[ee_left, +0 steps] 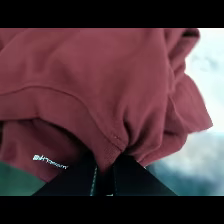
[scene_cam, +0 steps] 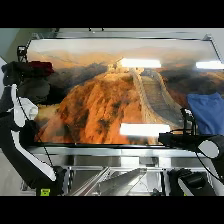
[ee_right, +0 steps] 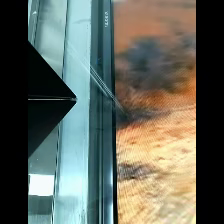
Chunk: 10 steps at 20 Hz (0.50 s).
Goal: Fold the shirts.
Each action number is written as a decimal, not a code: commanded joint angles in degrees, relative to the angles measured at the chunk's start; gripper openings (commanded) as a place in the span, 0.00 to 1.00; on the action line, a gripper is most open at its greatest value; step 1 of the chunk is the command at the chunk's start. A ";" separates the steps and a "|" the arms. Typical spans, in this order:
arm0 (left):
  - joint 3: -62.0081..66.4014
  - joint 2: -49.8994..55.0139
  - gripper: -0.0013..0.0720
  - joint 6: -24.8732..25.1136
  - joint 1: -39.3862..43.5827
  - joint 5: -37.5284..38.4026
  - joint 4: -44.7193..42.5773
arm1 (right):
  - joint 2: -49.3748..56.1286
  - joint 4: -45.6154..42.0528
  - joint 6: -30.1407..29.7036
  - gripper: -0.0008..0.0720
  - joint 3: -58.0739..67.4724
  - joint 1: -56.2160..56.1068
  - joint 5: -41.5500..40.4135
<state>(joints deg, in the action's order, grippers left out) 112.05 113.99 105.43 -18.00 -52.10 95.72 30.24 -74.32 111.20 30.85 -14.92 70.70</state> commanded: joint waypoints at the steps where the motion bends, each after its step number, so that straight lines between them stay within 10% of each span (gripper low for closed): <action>1: -0.83 -7.93 0.03 -0.02 0.79 -6.95 0.59 | 0.02 0.00 0.00 0.04 -0.02 -0.04 0.00; 10: 1.57 -32.85 0.03 -3.85 19.71 -23.69 27.21 | 0.02 0.00 -0.63 0.04 0.00 -0.04 -3.45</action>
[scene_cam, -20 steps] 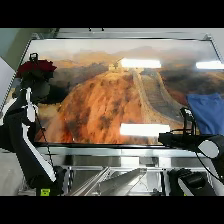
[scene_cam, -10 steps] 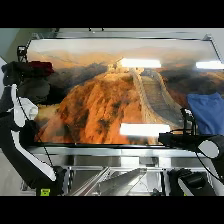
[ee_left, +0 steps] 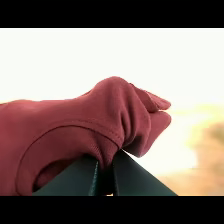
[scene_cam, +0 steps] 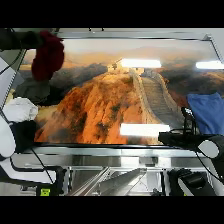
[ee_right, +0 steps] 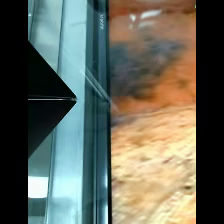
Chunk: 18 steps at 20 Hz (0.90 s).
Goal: Fold the shirts.
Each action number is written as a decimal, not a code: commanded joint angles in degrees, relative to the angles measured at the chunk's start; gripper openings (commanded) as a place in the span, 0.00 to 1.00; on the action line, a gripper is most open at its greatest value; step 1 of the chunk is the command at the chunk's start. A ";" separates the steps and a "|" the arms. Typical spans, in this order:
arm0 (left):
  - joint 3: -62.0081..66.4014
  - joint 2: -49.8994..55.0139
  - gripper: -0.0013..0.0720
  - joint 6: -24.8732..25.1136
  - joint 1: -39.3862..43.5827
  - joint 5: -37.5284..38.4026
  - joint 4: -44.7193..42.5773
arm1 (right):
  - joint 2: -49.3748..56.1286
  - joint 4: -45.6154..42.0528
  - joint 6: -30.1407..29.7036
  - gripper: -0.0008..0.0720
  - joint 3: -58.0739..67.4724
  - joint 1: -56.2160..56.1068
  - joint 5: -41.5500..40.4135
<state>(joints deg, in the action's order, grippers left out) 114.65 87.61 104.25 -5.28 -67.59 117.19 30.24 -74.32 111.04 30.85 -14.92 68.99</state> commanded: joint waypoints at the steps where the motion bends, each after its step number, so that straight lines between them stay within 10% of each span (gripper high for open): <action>1: -3.65 -8.26 0.03 -3.76 10.14 -9.75 5.40 | 0.11 -0.04 -0.50 0.04 -0.02 -0.04 -1.75; 8: -28.13 -13.49 0.05 -5.77 29.20 -7.17 5.31 | 0.63 -0.24 -3.98 0.06 -0.02 -0.04 -1.49; 10: -31.61 -13.42 0.95 -5.97 30.95 -4.81 5.31 | 0.63 -0.24 -3.98 0.62 0.07 -0.04 -1.51; 18: -36.61 -13.44 0.98 -5.97 20.57 -14.80 -4.85 | 9.92 1.22 -14.19 0.67 10.60 10.27 -3.15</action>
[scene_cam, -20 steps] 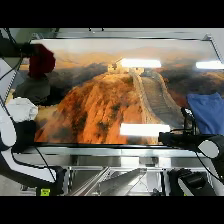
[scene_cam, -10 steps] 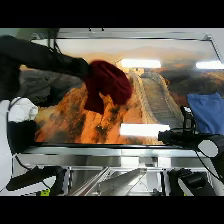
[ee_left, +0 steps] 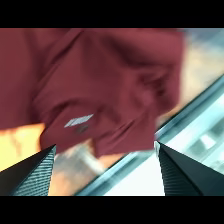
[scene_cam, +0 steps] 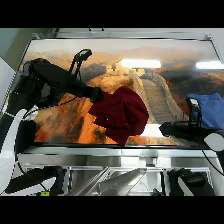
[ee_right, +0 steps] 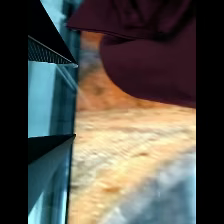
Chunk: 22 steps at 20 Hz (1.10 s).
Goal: Fold the shirts.
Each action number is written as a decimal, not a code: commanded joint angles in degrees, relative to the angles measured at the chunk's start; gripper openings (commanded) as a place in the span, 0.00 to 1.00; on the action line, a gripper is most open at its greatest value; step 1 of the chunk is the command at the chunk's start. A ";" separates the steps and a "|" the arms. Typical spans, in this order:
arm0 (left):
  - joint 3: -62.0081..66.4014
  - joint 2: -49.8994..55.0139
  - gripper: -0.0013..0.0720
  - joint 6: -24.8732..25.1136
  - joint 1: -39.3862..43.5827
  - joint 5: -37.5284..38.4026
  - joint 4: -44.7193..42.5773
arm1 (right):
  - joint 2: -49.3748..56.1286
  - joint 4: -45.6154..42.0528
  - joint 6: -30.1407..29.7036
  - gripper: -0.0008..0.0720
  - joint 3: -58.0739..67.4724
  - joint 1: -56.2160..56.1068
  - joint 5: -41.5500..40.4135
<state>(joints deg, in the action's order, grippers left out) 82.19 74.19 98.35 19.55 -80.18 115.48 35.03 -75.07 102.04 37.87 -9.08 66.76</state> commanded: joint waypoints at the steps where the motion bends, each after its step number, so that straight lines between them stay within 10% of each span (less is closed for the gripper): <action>1: -7.58 0.11 0.98 0.33 -6.38 0.26 -2.82 | 8.57 4.17 -7.91 0.67 4.22 5.84 -1.70; 7: -23.74 4.74 0.98 10.16 -12.07 4.61 14.82 | 32.76 14.69 -24.04 0.67 8.92 6.95 -8.00; 16: -31.69 5.05 0.98 10.36 3.69 22.77 17.79 | 53.16 36.85 -40.70 0.64 17.14 6.80 -8.02; 18: -30.58 5.05 0.95 9.44 5.55 28.17 17.70 | 53.20 36.76 -40.85 0.30 17.20 6.82 -8.00; 20: -31.45 5.92 0.65 9.18 6.80 34.25 17.68 | 53.20 36.76 -42.03 0.27 17.20 6.82 -8.02; 21: -31.95 7.15 0.64 9.16 7.15 35.28 17.73 | 53.18 36.79 -42.05 0.03 17.22 6.82 -7.98; 22: -31.89 8.68 0.46 9.18 7.13 34.80 17.66 | 53.07 36.74 -42.16 0.04 17.22 6.84 -7.74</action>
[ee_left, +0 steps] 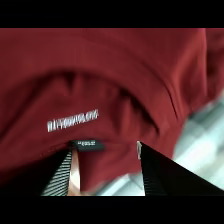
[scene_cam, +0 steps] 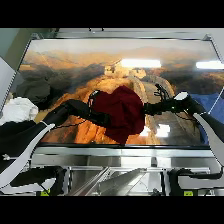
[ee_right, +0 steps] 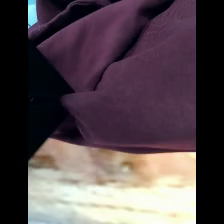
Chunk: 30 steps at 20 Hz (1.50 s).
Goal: Fold the shirts.
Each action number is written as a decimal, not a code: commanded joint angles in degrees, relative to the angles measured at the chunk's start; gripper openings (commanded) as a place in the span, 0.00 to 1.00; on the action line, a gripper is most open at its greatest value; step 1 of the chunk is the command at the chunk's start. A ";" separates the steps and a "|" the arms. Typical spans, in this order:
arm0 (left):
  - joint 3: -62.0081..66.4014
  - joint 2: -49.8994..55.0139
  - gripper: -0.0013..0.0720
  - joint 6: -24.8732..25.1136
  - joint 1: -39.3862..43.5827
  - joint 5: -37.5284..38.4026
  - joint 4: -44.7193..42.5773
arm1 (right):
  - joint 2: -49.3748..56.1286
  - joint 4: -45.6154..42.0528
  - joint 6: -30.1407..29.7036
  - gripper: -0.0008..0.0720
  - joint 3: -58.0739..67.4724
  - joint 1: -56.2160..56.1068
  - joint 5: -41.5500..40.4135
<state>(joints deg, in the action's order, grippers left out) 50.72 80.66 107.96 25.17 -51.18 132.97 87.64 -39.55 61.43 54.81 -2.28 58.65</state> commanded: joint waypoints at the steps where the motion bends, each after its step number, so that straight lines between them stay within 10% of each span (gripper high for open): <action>1: -0.39 3.21 0.10 -0.46 1.51 5.25 0.20 | 0.11 1.22 -2.49 0.04 0.28 0.07 1.31; 22: 20.72 -39.85 0.03 -5.03 -10.36 -6.99 -0.94 | -53.94 -3.41 -2.73 0.04 15.74 1.64 14.73; 30: 25.05 -38.18 0.03 -10.75 -24.09 -25.22 -16.22 | -38.23 -11.04 -2.71 0.04 21.11 1.57 18.80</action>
<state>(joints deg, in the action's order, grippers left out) 75.57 39.51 97.47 5.30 -68.71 120.31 41.85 -48.56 58.67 75.46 -0.67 75.22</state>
